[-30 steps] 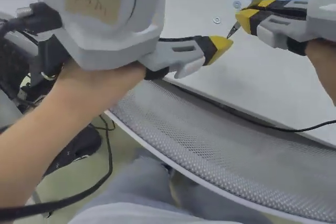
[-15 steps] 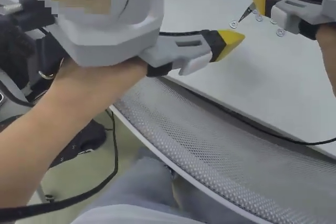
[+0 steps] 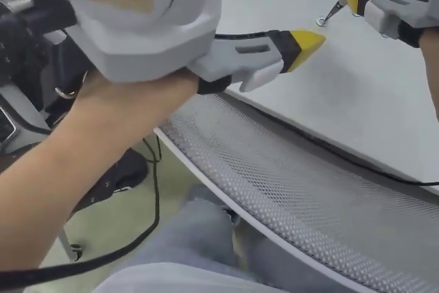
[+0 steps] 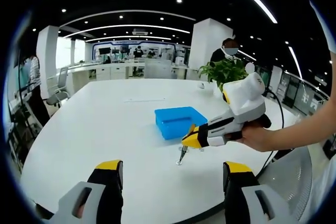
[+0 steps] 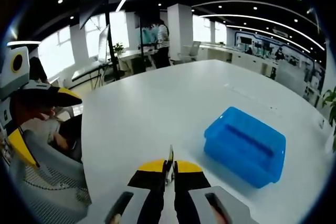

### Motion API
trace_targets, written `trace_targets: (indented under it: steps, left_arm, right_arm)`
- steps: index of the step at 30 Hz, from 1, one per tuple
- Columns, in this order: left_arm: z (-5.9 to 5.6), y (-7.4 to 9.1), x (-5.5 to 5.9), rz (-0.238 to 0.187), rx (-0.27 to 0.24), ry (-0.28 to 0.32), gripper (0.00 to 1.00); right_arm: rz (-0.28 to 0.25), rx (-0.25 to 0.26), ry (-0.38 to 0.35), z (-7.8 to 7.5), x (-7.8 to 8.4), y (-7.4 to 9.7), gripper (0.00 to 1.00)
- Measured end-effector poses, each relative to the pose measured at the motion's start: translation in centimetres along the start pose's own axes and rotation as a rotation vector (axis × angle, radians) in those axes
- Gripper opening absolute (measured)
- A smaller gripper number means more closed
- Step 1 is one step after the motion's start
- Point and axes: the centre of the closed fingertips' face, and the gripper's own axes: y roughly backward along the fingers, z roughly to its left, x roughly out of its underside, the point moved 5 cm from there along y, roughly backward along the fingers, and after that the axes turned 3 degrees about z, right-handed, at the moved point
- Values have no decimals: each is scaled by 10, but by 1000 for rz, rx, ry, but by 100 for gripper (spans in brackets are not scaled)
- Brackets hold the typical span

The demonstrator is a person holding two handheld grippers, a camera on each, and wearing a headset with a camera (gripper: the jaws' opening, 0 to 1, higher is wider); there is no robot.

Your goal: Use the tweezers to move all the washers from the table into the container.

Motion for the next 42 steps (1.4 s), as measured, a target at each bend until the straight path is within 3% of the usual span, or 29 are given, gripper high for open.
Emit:
trace_targets:
  steps: [9, 14, 16, 18, 21, 22, 23, 24, 30, 33, 37, 42]
  left_arm:
    - [-2, 2, 1, 17, 2, -8, 79]
    - [1, 1, 1, 29, -4, -12, 80]
    - [1, 0, 1, 34, -1, -12, 80]
    - [0, -1, 2, 49, 6, -12, 82]
    - [-3, -1, 6, 75, 37, 21, 84]
    - [0, -4, 6, 82, 43, 20, 85]
    - [10, -15, 4, 90, 41, 11, 86]
    - [11, -14, 3, 92, 37, -2, 86]
    - [13, -17, -10, 92, 36, -12, 92]
    - [17, -19, -11, 97, 27, -7, 99]
    - [19, -23, -10, 107, 40, 3, 99]
    - [21, -25, -12, 105, 30, -11, 99]
  right_arm:
    - [-3, 2, -2, 0, -1, -4, 1]
    - [10, 3, 53, 3, 0, -3, 0]
    - [32, -7, 51, 4, -1, -4, 0]
    - [51, -3, 96, 3, -2, -5, 0]
    - [67, -11, 89, 2, -5, -7, 0]
    - [71, -10, 92, 2, -6, -7, 0]
    - [77, -8, 98, 1, -7, -6, 0]
    - [78, -7, 100, 1, -7, -6, 0]
    - [53, -15, 80, -4, -21, 9, 0]
    - [36, -20, 64, -11, -29, 18, 0]
    - [12, 6, 71, -23, -41, 30, 0]
    - [-58, 34, 8, -42, -63, 38, 0]
